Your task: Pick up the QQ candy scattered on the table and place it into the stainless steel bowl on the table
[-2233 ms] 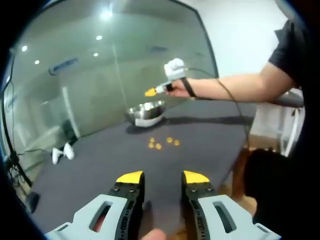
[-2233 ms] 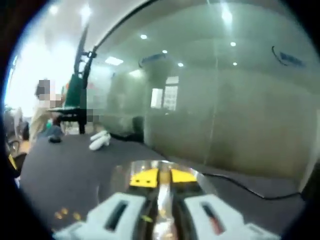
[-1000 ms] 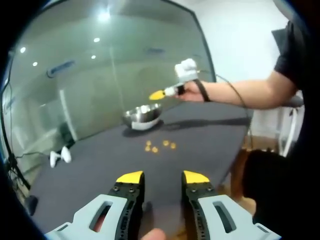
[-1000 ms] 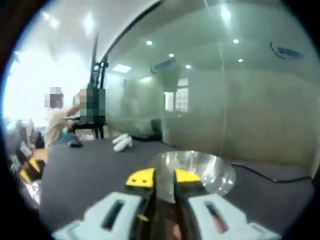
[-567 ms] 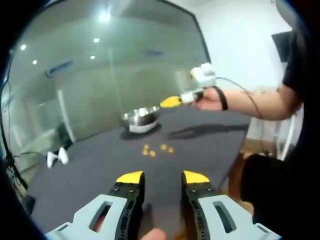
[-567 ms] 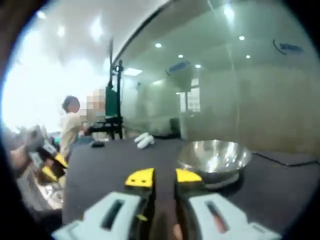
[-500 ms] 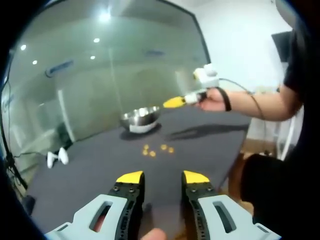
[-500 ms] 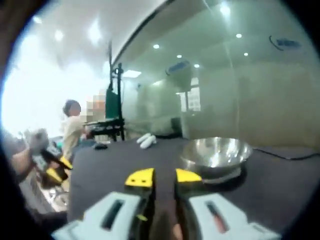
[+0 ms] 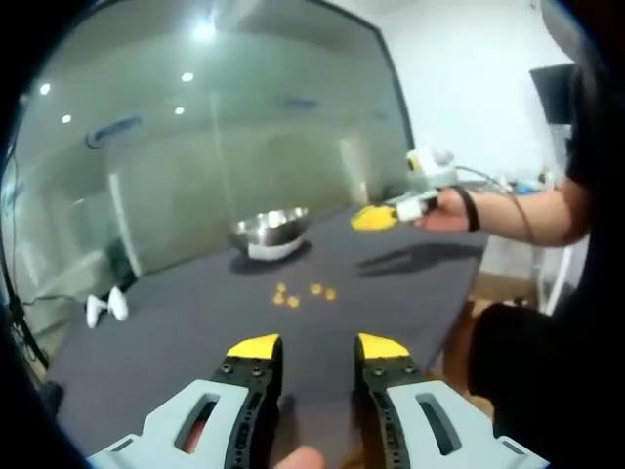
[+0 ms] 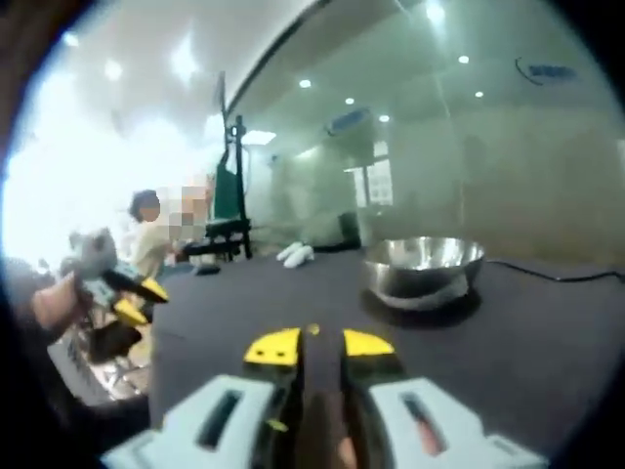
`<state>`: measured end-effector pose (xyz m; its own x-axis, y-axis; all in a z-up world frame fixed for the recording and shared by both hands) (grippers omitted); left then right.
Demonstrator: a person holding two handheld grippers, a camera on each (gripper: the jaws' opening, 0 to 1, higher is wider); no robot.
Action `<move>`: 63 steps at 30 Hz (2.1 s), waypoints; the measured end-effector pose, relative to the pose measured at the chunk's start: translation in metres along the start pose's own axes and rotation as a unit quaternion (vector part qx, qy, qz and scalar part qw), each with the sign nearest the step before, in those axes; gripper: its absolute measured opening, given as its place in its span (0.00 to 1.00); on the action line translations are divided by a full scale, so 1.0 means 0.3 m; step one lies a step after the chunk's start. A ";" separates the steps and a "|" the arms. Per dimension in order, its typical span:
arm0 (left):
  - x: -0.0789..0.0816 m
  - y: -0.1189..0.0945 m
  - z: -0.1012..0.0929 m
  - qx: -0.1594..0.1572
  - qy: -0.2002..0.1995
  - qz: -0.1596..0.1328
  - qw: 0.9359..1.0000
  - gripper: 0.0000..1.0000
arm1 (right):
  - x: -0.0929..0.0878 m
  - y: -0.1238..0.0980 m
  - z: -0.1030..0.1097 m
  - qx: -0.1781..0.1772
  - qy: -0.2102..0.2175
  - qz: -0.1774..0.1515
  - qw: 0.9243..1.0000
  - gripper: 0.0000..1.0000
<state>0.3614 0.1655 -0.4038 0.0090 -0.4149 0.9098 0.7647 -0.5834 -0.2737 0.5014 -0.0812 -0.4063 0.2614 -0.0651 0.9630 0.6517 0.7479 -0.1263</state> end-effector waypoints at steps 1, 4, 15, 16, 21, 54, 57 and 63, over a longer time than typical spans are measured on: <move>-0.003 0.001 -0.001 0.001 0.002 0.003 1.000 0.31 | -0.011 -0.006 -0.001 -0.002 0.001 0.004 1.000 0.16; 0.001 0.003 -0.006 0.002 0.008 0.004 1.000 0.31 | -0.047 -0.026 0.006 -0.008 -0.009 0.019 1.000 0.16; 0.015 0.022 -0.029 -0.012 0.030 0.002 0.999 0.31 | -0.174 -0.080 0.059 0.016 -0.042 0.077 0.996 0.17; 0.014 0.023 -0.028 -0.012 0.030 0.002 0.999 0.31 | -0.175 -0.080 0.059 0.016 -0.040 0.077 0.996 0.17; 0.008 0.025 -0.026 -0.015 0.026 0.002 1.000 0.31 | -0.184 -0.068 0.064 0.019 -0.040 0.082 0.996 0.17; -0.016 0.003 0.005 -0.013 0.021 0.005 1.000 0.31 | -0.204 0.235 0.217 0.115 -0.093 0.135 0.980 0.17; -0.013 -0.002 0.005 -0.012 0.019 0.003 1.000 0.31 | -0.204 0.252 0.219 0.116 -0.096 0.137 0.979 0.17; -0.020 -0.008 0.010 -0.009 0.019 0.005 1.000 0.31 | -0.207 0.261 0.199 0.106 -0.093 0.138 0.980 0.10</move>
<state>0.3613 0.1715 -0.4076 -0.0082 -0.4466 0.8947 0.7525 -0.5920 -0.2886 0.4936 0.0207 -0.4617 0.2598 0.2653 0.9285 0.4063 0.8422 -0.3543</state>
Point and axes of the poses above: the point that each gripper's makers call its tool centre point, and the gripper's own axes: y roughly forward along the fingers, z roughly to its left, x roughly out of its top, the point moved 5 cm from there along -y, roughly backward along the fingers, and after that the axes turned 9 degrees about y, right-handed, at the moved point
